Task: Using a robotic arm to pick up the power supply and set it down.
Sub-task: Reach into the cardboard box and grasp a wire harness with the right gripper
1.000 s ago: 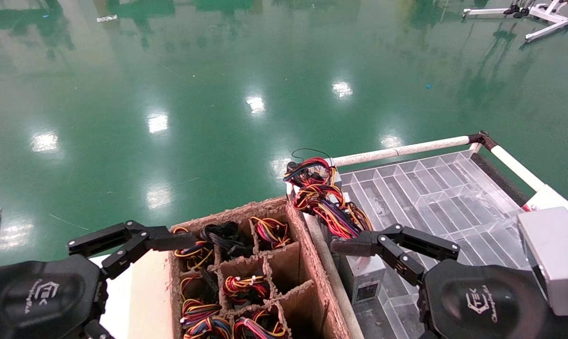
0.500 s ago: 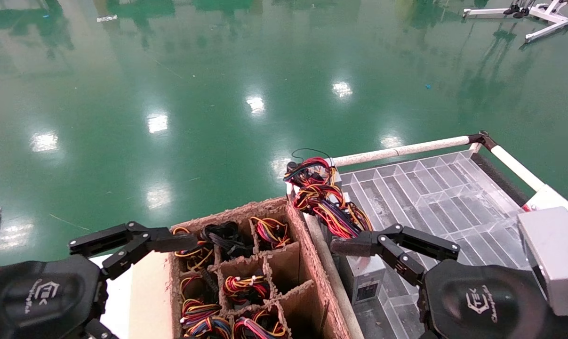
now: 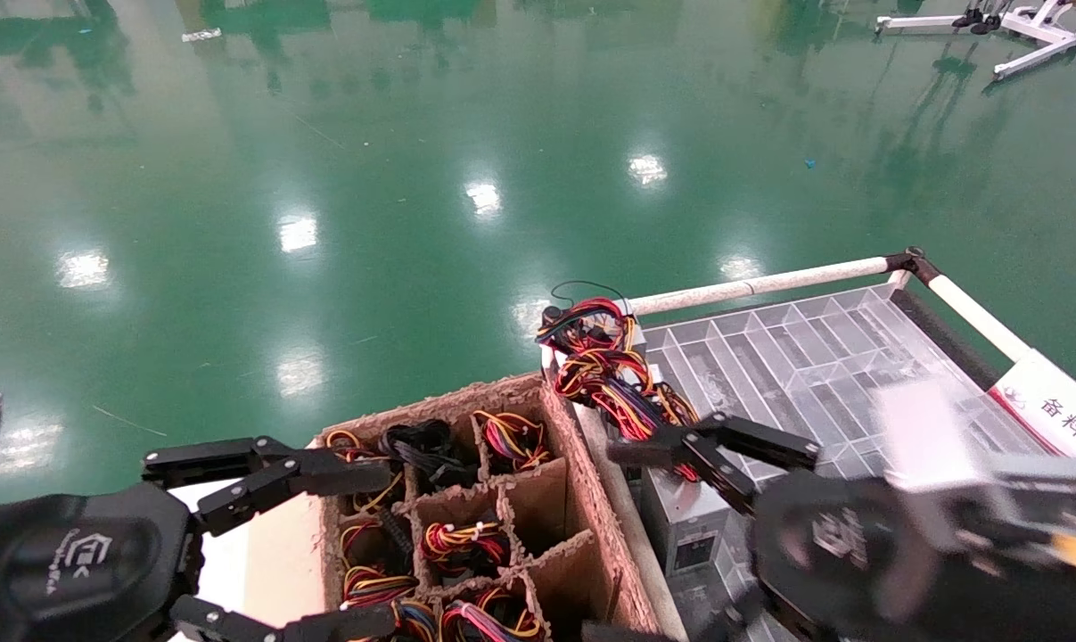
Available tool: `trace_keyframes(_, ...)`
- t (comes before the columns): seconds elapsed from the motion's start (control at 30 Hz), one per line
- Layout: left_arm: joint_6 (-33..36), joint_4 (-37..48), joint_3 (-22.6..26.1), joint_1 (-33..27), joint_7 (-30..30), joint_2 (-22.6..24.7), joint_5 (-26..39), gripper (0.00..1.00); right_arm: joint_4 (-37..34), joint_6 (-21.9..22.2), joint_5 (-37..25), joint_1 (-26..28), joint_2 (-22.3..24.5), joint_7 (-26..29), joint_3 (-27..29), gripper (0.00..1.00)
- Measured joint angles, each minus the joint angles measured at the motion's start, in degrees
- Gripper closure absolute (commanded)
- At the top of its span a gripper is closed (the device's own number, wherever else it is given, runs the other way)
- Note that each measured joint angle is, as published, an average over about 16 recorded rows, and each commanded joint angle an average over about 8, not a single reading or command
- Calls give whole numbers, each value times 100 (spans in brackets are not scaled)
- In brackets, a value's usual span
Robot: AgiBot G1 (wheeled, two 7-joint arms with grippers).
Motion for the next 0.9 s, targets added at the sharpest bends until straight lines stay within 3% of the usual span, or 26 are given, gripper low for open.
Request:
trace_keyframes(0.47,0,0,1,0,0,0,0,100,-1105,583,-1914,1202,-1282,-95,-954,1)
trace_keyframes(0.57,0,0,1,0,0,0,0,100,-1409,698,-2245,1396,-1550,-177,-1123,22)
trace_keyframes(0.7,0,0,1,0,0,0,0,100,-1799,831,-2614,1611,-1870,-278,-1318,71)
trace_keyframes(0.77,0,0,1,0,0,0,-1,100,-1984,894,-2758,1696,-2011,-328,-1395,91)
trace_keyframes(0.83,0,0,1,0,0,0,-1,100,-2161,959,-2895,1775,-2142,-382,-1468,99)
trace_keyframes(0.9,0,0,1,0,1,0,-1,100,-2329,1021,-3018,1846,-2263,-435,-1532,100)
